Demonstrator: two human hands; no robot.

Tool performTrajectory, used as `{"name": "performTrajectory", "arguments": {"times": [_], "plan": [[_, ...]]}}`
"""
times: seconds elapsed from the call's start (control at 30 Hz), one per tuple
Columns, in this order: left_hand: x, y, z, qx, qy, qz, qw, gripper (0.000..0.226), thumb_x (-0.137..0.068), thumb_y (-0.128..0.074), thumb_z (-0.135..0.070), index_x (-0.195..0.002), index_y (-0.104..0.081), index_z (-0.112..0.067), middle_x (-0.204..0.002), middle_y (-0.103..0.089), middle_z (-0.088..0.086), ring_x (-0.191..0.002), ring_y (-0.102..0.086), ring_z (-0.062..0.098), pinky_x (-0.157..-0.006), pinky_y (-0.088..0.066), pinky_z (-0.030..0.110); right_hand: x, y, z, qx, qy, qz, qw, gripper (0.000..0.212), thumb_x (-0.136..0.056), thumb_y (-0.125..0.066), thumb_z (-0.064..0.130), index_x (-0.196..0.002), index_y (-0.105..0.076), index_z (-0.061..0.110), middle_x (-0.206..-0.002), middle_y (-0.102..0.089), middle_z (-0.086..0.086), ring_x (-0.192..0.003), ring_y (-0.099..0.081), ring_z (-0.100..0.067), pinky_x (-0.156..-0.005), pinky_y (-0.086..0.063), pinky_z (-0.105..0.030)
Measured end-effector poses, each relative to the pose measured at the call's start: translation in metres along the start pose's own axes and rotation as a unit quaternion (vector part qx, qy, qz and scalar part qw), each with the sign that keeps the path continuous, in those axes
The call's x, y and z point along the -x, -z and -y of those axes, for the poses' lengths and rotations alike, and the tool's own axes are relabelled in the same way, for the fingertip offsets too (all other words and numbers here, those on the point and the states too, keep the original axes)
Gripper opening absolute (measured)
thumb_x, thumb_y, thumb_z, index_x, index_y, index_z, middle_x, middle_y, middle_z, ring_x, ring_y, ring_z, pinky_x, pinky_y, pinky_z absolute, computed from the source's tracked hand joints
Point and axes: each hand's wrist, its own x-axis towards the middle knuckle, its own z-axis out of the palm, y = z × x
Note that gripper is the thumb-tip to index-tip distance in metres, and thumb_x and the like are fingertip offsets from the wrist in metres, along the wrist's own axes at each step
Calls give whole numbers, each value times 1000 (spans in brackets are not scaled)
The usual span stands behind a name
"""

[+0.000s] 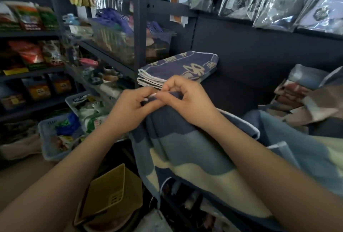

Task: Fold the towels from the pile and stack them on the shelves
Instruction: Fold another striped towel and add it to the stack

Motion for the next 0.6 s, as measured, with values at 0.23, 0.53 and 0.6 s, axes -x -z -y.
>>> {"name": "performTrajectory", "arguments": {"times": [0.23, 0.53, 0.6], "plan": [[31, 32, 33, -85, 149, -162, 972, 9, -91, -57, -19, -86, -65, -20, -77, -64, -3, -72, -55, 0, -60, -39, 6, -19, -45, -40, 41, -50, 165, 984, 37, -84, -66, 27, -70, -53, -5, -64, -51, -17, -61, -48, -21, -57, -32, -35], [26, 22, 37, -53, 194, -211, 956, 17, -94, -52, -19, -97, -68, -16, -83, -63, -9, -75, -56, -7, -63, -40, 2, 22, -33, -95, -15, -213, 216, 953, 18, -87, -63, 23, -75, -54, 14, -72, -56, 5, -66, -54, -2, -61, -39, -20], [22, 16, 39, -23, 204, -240, 949, 17, -94, -51, -20, -95, -67, -17, -82, -64, -9, -77, -58, -5, -64, -40, 4, 29, -27, -107, 4, -243, 199, 949, 18, -87, -63, 26, -82, -56, 10, -79, -61, -2, -73, -59, -10, -64, -42, -26]]}}
